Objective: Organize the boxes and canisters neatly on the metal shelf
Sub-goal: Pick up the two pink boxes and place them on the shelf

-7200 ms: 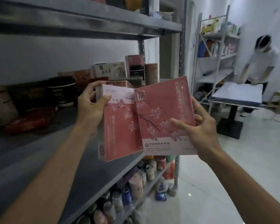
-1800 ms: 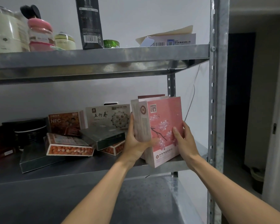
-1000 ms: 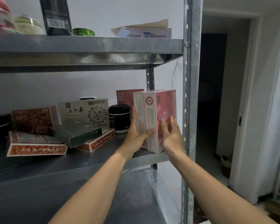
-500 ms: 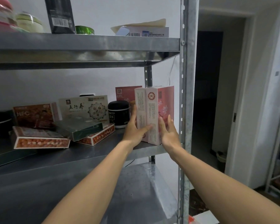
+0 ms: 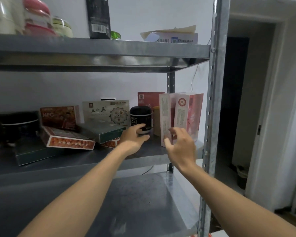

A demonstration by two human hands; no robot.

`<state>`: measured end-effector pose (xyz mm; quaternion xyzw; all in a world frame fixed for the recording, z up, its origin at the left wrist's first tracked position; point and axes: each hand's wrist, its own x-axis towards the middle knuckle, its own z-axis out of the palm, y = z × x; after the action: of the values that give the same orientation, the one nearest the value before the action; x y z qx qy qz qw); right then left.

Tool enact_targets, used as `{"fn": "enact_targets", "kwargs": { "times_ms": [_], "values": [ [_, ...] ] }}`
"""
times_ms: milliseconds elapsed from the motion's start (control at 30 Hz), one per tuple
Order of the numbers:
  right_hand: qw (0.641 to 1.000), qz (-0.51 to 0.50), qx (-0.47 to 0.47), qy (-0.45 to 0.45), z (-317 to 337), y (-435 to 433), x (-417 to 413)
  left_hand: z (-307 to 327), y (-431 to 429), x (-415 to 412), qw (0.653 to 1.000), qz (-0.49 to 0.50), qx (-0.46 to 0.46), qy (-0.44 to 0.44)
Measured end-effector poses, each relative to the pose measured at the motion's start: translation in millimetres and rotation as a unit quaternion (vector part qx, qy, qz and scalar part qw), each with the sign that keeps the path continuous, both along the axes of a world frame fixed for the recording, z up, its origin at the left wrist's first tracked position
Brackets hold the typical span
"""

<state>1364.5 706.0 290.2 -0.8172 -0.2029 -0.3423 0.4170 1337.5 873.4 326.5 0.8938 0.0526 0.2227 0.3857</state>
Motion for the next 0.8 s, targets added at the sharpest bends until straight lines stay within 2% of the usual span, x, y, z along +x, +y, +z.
{"fn": "enact_targets", "kwargs": {
  "times_ms": [100, 233, 500, 800],
  "values": [
    [0.996, 0.022, -0.031, 0.082, 9.7, 16.8, -7.6, 7.4, 18.7, -13.8, 1.0, -0.001, 0.017, -0.011],
    [0.989, 0.056, -0.024, 0.134, 17.7, 37.4, -17.2, 16.8, 50.1, -27.6, 0.997, -0.002, 0.061, -0.048],
    [0.985, 0.07, -0.02, 0.158, 20.3, 81.9, -10.6, 28.5, 91.5, -28.5, 0.994, -0.021, 0.096, -0.038],
    [0.975, 0.094, 0.037, 0.2, 37.4, 114.8, 29.1, 40.0, 114.1, 0.2, 0.992, -0.02, 0.116, -0.037]
  ]
}}
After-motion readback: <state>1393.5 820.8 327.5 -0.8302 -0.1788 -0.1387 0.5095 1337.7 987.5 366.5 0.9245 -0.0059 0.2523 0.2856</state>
